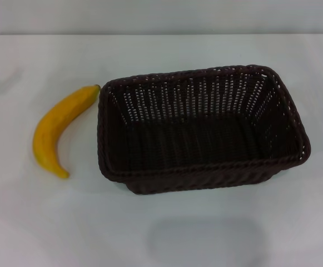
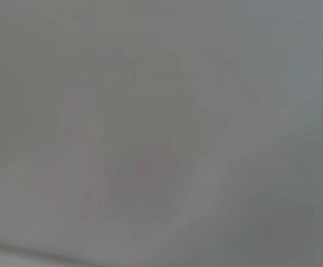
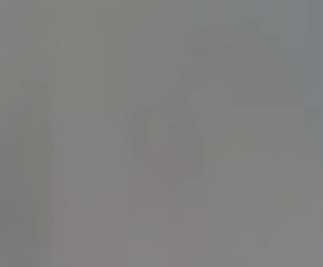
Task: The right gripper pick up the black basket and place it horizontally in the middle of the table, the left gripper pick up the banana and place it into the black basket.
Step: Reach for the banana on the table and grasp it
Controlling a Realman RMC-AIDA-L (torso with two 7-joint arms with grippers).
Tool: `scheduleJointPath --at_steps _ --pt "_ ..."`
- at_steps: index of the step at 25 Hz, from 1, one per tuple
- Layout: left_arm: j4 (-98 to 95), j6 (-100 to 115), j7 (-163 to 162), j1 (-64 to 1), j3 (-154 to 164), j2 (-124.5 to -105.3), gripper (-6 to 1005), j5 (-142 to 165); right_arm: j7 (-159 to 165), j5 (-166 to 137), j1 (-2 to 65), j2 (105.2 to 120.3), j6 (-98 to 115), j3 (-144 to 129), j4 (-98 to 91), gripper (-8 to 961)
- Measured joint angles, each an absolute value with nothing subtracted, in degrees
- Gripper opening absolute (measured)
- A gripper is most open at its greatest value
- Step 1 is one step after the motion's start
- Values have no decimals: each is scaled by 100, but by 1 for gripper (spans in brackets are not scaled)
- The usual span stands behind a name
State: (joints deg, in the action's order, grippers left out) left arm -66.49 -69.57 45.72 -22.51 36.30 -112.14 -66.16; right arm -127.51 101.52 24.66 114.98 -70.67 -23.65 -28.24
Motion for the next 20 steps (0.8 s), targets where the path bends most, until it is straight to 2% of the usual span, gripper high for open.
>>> scheduleJointPath --at_steps 5,13,20 --pt "-6546 -7893 3156 -2989 3673 -10970 862 -4851 -13941 10659 2468 11516 -7081 -2362 -2375 687" --pt "-5765 -8171 2669 -3888 3998 -11015 862 -2828 -14786 11061 2585 11517 -7022 -2358 -2023 687" --pt "-5201 -8133 2829 -4322 4935 -11074 861 -2378 -14813 11095 2723 11518 -6899 -2352 -1913 686"
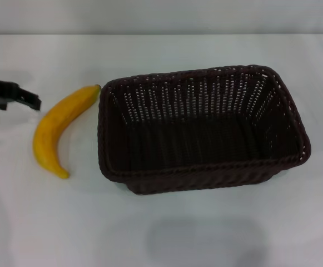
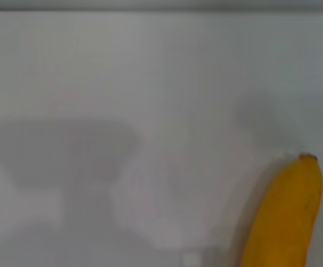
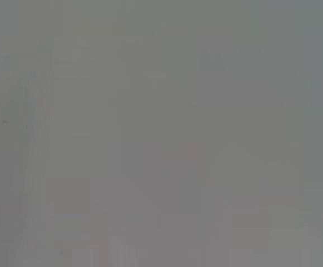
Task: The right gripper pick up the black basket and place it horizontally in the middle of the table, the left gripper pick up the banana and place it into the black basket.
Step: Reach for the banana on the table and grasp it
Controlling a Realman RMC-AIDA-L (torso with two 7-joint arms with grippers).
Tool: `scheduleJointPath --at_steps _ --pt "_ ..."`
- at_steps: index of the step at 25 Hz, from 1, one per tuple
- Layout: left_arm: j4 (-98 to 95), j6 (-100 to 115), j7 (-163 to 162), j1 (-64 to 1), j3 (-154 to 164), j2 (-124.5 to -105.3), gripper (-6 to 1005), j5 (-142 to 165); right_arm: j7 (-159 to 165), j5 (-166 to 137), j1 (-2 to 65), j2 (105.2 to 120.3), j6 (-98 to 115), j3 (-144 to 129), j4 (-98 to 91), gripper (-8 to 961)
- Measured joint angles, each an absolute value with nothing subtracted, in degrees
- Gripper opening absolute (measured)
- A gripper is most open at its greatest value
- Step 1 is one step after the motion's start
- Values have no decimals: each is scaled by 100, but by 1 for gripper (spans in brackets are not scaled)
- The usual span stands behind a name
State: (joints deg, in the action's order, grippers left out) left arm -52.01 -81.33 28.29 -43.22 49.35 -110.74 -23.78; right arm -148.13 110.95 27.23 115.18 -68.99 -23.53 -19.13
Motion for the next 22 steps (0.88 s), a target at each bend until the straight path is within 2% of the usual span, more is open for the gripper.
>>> scheduleJointPath --at_steps 7,22 --pt "-4936 -8021 2899 -4775 5148 -11360 849 -1784 -14872 11105 2697 11516 -6786 -2330 -1807 686" --pt "-4529 -7889 2879 -4881 5164 -11445 787 -1629 -14858 11110 2678 11522 -6756 -2357 -1792 685"
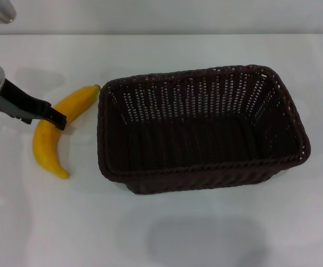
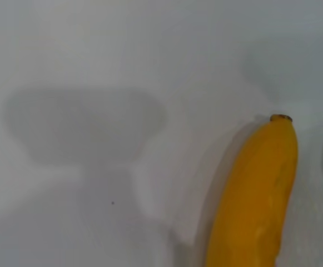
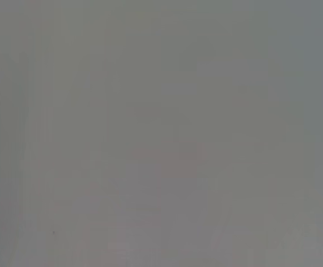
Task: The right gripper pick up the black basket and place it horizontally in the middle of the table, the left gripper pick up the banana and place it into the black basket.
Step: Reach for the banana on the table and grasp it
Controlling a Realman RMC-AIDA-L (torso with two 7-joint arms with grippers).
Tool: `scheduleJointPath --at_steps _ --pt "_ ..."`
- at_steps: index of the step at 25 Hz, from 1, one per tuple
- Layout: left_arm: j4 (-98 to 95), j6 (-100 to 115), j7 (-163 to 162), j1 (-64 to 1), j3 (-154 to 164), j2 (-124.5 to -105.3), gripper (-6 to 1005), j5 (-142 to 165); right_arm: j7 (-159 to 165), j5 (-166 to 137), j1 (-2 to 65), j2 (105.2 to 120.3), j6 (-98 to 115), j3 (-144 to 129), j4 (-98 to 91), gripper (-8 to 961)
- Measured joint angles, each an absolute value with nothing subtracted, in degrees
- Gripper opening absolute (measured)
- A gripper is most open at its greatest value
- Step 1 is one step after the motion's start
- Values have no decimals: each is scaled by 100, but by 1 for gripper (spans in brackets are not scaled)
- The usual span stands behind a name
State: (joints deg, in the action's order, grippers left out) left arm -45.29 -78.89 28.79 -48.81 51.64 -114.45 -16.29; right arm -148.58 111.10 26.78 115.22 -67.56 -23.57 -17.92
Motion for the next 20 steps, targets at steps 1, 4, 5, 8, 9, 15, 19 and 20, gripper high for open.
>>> scheduleJointPath --at_steps 1,4,5,8,9,15,19,20 --pt "-4514 -7857 2877 -4881 5165 -11444 782 -1621 -14858 11110 2680 11522 -6756 -2350 -1792 685" --pt "-4501 -7803 2870 -4881 5166 -11443 770 -1607 -14858 11110 2694 11523 -6756 -2331 -1792 685" --pt "-4489 -7801 2867 -4883 5167 -11438 766 -1606 -14854 11110 2697 11522 -6756 -2330 -1792 685" --pt "-4354 -7770 2862 -4931 5168 -11407 753 -1601 -14831 11109 2710 11523 -6754 -2345 -1791 684" --pt "-4293 -7758 2862 -4952 5168 -11401 749 -1597 -14825 11109 2713 11523 -6754 -2357 -1789 684" --pt "-4202 -7728 2866 -5034 5168 -11439 590 -1351 -14820 11109 2735 11523 -6751 -2380 -1784 684" --pt "-4236 -7702 2865 -5034 5161 -11437 506 -1311 -14818 11109 2742 11523 -6750 -2382 -1784 684" --pt "-4318 -7720 2851 -5034 5147 -11419 501 -1320 -14818 11109 2743 11522 -6750 -2382 -1784 684"
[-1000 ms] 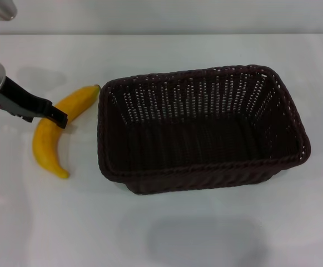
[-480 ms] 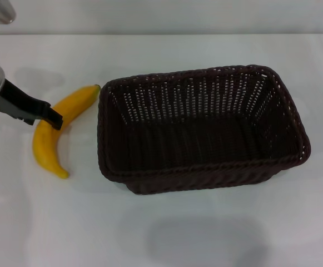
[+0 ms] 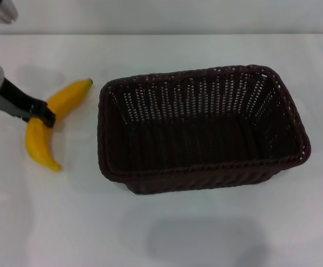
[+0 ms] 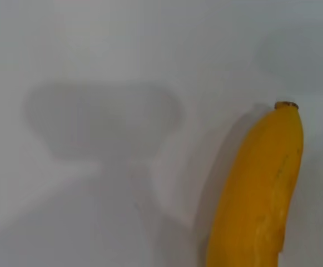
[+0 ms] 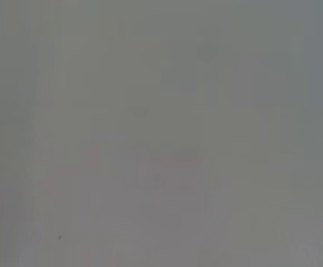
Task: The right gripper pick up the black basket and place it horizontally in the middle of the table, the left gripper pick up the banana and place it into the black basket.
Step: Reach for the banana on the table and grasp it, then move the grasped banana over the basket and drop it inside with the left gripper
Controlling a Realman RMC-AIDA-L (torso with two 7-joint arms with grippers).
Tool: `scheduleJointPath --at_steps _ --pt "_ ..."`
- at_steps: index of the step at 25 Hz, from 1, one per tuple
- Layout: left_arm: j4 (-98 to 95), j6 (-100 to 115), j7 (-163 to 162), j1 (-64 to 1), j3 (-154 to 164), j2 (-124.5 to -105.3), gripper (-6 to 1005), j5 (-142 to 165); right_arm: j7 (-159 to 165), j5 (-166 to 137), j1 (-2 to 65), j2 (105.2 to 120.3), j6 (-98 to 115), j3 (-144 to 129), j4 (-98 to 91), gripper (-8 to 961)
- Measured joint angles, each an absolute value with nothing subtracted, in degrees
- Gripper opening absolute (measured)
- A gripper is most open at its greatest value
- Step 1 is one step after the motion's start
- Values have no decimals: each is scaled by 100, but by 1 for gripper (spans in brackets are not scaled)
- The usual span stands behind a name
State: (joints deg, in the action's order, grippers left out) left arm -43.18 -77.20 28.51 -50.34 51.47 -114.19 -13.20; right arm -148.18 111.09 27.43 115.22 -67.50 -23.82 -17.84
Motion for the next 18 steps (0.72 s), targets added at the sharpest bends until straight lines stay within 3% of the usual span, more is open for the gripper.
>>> scheduleJointPath --at_steps 13,18 --pt "-7337 -10017 3501 -4955 4850 -11052 492 -2070 -14806 11109 2732 11522 -6791 -2332 -1822 684" --pt "-7575 -10269 4054 -4961 4769 -11015 498 -3362 -14776 11109 2735 11519 -6794 -2343 -1809 684"
